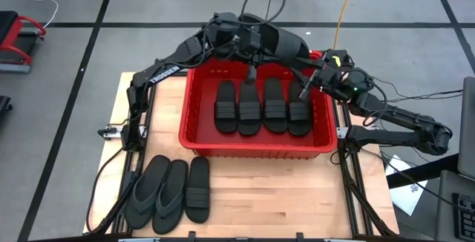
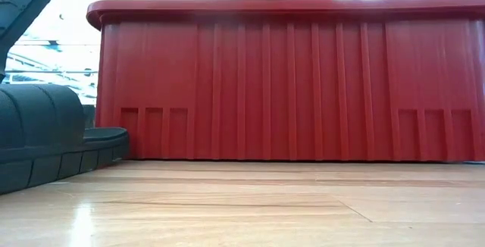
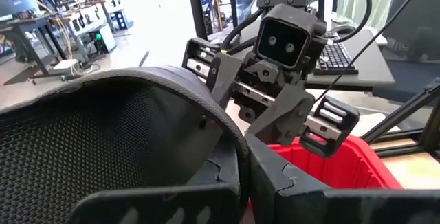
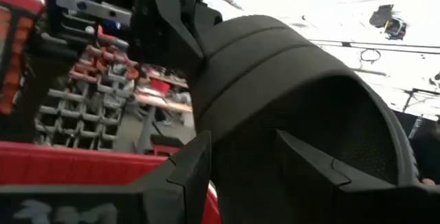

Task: Pick and place slides into bin
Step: Put the black slipper into the red organizer bin

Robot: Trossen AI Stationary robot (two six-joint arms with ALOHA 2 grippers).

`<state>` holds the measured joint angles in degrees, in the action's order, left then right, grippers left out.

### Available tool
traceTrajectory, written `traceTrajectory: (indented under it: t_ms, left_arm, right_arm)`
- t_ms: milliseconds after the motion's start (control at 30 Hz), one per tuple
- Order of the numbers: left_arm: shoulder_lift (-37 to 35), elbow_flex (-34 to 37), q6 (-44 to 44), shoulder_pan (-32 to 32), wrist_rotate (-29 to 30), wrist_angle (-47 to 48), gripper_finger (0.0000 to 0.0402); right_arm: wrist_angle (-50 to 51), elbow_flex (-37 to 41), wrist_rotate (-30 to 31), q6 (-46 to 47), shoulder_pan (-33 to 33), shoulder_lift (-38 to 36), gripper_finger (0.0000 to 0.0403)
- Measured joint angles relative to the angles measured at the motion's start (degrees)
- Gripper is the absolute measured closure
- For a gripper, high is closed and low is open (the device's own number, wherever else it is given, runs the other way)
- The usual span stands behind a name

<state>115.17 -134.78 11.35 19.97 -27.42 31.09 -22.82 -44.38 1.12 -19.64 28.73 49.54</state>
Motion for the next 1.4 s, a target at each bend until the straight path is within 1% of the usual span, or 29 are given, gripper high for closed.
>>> traceTrajectory:
  t_ms: [67, 267, 367, 433, 667, 867, 1000, 1100, 1167, 1267, 1333, 1400]
  left_arm:
    - [0.01, 0.0, -0.1, 0.0, -0.04, 0.25, 0.0401]
    - [-0.02, 0.0, -0.31, 0.0, -0.11, 0.67, 0.0401]
    - [-0.15, -0.02, -0.08, 0.0, 0.24, 0.94, 0.0401]
    - [-0.17, -0.02, -0.04, 0.0, 0.39, 1.05, 0.0401]
    - [-0.5, -0.22, 0.73, 0.0, 0.96, 3.27, 0.0401]
    - [-0.5, -0.26, 2.84, 0.0, 2.47, 5.11, 0.0401]
    - [-0.52, -0.28, 3.56, 0.02, 2.58, 6.11, 0.0401]
    - [-0.5, -0.17, 3.53, 0.04, 2.64, 6.99, 0.0401]
    - [-0.47, -0.11, 3.52, 0.04, 2.9, 7.83, 0.0401]
    - [-0.49, -0.11, 4.29, 0.04, 3.33, 9.56, 0.0401]
    - [-0.5, -0.11, 5.11, 0.04, 3.32, 10.77, 0.0401]
    - [-0.5, -0.04, 5.07, 0.04, 3.34, 11.61, 0.0401]
  right_arm:
    - [-1.13, 0.02, 0.36, -0.37, 0.0, 0.03, 0.0252]
    - [-8.58, 0.02, 1.98, 1.18, 0.02, 1.89, 0.0252]
    - [-11.11, -0.36, 0.76, 5.86, 0.07, 3.34, 0.0252]
    - [-11.16, -1.62, -0.35, 8.05, 0.09, 4.53, 0.0252]
    - [-7.44, -8.65, -4.61, 10.48, 0.17, 8.51, 0.0252]
    - [-6.38, -14.55, -4.94, 17.42, 0.2, 11.39, 0.0252]
    - [-5.8, -16.83, -7.48, 22.51, 0.21, 12.69, 0.0258]
    - [-4.03, -17.38, -8.93, 24.04, 0.28, 13.22, 0.0274]
    - [-3.35, -17.38, -10.58, 25.31, 0.42, 13.62, 0.0294]
    - [-2.79, -17.38, -14.4, 27.7, 1.36, 13.9, 0.0339]
    - [-1.92, -17.38, -15.98, 29.0, 2.03, 13.9, 0.0376]
    - [-0.51, -17.38, -16.52, 30.13, 2.63, 13.9, 0.0394]
